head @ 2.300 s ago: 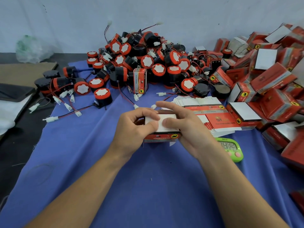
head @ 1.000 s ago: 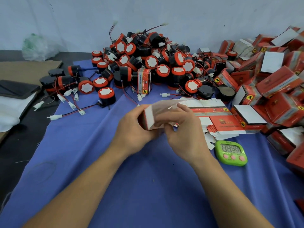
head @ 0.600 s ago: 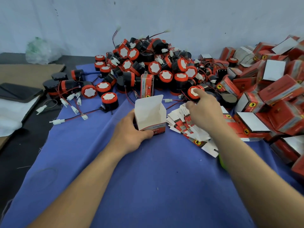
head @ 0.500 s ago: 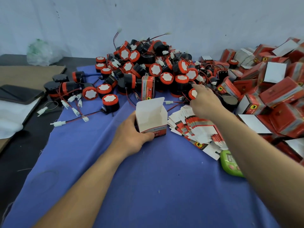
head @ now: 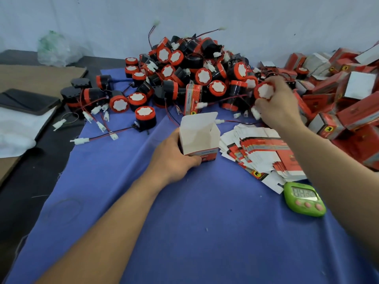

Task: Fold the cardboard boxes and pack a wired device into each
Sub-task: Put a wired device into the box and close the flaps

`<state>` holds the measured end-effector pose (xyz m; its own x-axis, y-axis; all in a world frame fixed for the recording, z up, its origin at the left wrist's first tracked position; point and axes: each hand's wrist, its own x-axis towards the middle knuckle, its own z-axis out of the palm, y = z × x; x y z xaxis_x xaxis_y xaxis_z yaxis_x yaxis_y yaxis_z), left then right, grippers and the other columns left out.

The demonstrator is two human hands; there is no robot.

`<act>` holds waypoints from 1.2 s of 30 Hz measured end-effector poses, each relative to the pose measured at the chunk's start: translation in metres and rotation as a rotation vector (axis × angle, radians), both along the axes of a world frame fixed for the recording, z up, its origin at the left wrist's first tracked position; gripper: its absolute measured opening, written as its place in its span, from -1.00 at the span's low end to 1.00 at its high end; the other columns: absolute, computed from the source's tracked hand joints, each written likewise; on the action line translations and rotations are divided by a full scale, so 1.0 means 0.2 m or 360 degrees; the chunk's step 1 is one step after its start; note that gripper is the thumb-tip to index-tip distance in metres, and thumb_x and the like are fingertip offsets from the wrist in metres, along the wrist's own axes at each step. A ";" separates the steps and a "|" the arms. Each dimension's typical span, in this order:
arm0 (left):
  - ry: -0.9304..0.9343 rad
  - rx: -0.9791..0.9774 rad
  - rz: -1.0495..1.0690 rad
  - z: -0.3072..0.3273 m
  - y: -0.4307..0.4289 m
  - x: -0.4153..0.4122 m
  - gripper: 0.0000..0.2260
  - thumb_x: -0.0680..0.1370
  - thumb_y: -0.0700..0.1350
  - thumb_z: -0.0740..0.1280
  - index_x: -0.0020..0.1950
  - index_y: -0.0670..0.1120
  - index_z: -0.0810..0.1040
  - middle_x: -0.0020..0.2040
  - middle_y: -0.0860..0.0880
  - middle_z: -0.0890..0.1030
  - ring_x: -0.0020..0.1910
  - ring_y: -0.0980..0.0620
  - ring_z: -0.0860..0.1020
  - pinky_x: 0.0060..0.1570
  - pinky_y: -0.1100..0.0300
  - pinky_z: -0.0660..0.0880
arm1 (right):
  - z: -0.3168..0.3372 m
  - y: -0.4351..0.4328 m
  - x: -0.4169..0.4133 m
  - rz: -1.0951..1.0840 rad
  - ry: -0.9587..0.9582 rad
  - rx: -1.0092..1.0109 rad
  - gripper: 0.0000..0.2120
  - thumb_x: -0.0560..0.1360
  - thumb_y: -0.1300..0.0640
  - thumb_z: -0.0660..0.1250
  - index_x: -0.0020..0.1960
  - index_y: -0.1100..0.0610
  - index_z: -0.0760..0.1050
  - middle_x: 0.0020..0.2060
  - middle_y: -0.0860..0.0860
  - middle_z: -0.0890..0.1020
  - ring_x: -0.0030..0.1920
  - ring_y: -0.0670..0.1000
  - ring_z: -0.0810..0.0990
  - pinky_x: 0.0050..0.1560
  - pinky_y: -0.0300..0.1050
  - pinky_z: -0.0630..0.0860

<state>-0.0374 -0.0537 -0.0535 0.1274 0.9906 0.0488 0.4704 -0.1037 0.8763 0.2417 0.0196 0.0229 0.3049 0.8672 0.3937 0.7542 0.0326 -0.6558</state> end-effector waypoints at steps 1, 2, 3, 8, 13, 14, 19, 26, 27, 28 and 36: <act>-0.0005 -0.0003 -0.0006 0.00 0.00 0.00 -0.36 0.35 -0.02 0.60 0.37 0.23 0.47 0.07 0.38 0.62 0.08 0.35 0.57 -0.09 0.32 0.52 | 0.03 -0.04 0.00 -0.0068 0.0072 0.0139 -0.53 0.50 0.20 0.37 0.39 0.01 0.43 0.25 0.02 0.56 0.17 0.04 0.51 0.10 -0.13 0.39; -0.0012 -0.0007 -0.0012 0.00 -0.01 0.00 -0.35 0.34 -0.01 0.60 0.38 0.23 0.47 0.08 0.37 0.62 0.09 0.33 0.58 -0.07 0.31 0.53 | 0.06 -0.09 0.00 -0.0131 0.0038 0.0261 -0.54 0.49 0.19 0.38 0.37 0.00 0.44 0.24 0.00 0.56 0.13 -0.03 0.48 0.10 -0.18 0.36; -0.0020 -0.0011 -0.0017 0.01 -0.01 0.00 -0.33 0.32 0.02 0.59 0.39 0.23 0.46 0.08 0.38 0.62 0.10 0.33 0.58 -0.05 0.30 0.54 | 0.09 -0.14 0.00 -0.0153 -0.0071 0.0343 -0.55 0.47 0.17 0.39 0.34 -0.02 0.45 0.22 0.00 0.56 0.09 -0.06 0.46 0.09 -0.20 0.33; -0.0027 -0.0021 -0.0023 0.04 -0.04 0.01 -0.29 0.13 0.26 0.46 0.28 0.32 0.45 0.10 0.39 0.63 0.08 0.33 0.59 0.01 0.25 0.58 | 0.14 -0.36 -0.07 0.0082 -0.0023 0.0020 -0.60 0.37 -0.03 0.51 0.19 -0.12 0.58 -0.07 -0.26 0.62 -0.13 -0.22 0.56 -0.15 -0.34 0.38; 0.0022 0.0001 -0.0016 0.05 -0.04 0.01 -0.30 0.20 0.18 0.48 0.35 0.26 0.46 0.13 0.31 0.64 0.13 0.22 0.60 0.07 0.15 0.60 | 0.02 -0.55 -0.17 -0.0385 0.0150 -0.0175 -0.52 0.35 -0.29 0.39 0.17 -0.07 0.50 -0.13 -0.09 0.62 -0.07 0.05 0.59 -0.10 -0.04 0.48; 0.0029 0.0007 -0.0008 0.04 -0.04 0.01 -0.32 0.22 0.16 0.48 0.35 0.26 0.45 0.12 0.31 0.63 0.12 0.21 0.60 0.07 0.14 0.60 | -0.01 -0.60 -0.20 -0.0473 -0.0090 -0.0267 -0.49 0.37 -0.30 0.36 0.21 -0.07 0.43 -0.16 -0.04 0.58 -0.11 0.11 0.54 -0.10 0.00 0.46; 0.0040 0.0038 0.0029 0.02 -0.02 0.01 -0.36 0.35 0.02 0.61 0.39 0.21 0.48 0.14 0.27 0.64 0.10 0.21 0.60 -0.02 0.27 0.55 | -0.08 -0.74 -0.35 0.0110 -0.0100 -0.0508 -0.37 0.52 -0.45 0.02 -0.24 0.02 0.57 -0.45 -0.03 0.60 -0.31 0.07 0.56 -0.20 0.01 0.47; 0.0085 0.0062 0.0030 0.01 -0.01 0.00 -0.35 0.40 -0.05 0.61 0.44 0.18 0.46 0.23 0.20 0.64 0.18 0.13 0.59 -0.01 0.29 0.52 | 0.01 -0.71 -0.29 0.0736 -0.0093 -0.0542 -0.51 0.41 0.34 0.29 0.11 -0.18 0.66 0.05 -0.18 0.70 0.11 -0.05 0.64 0.03 -0.28 0.58; 0.0092 0.0065 0.0035 0.01 0.00 0.01 -0.35 0.39 -0.03 0.61 0.43 0.19 0.46 0.22 0.22 0.63 0.17 0.14 0.59 -0.01 0.29 0.52 | 0.00 -0.73 -0.29 0.0934 -0.0103 -0.0642 -0.49 0.38 0.28 0.29 0.16 -0.23 0.63 0.09 -0.20 0.69 0.15 -0.06 0.64 0.12 -0.19 0.59; 0.0093 0.0066 0.0040 0.00 0.00 0.01 -0.36 0.39 -0.02 0.62 0.42 0.20 0.46 0.18 0.25 0.63 0.16 0.15 0.59 -0.02 0.30 0.52 | -0.01 -0.75 -0.31 0.1100 -0.0148 -0.0737 -0.46 0.35 0.21 0.32 0.22 -0.27 0.59 0.13 -0.26 0.66 0.19 -0.13 0.62 0.18 -0.21 0.57; 0.0047 0.0065 0.0029 0.01 -0.01 0.01 -0.36 0.35 -0.05 0.65 0.36 0.19 0.50 0.18 0.21 0.67 0.15 0.16 0.64 0.04 0.22 0.59 | -0.17 -0.76 -0.38 0.0959 -0.0086 -0.0536 -0.47 0.30 -0.10 0.58 0.19 -0.32 0.46 -0.11 -0.33 0.64 -0.05 -0.23 0.58 -0.14 -0.30 0.41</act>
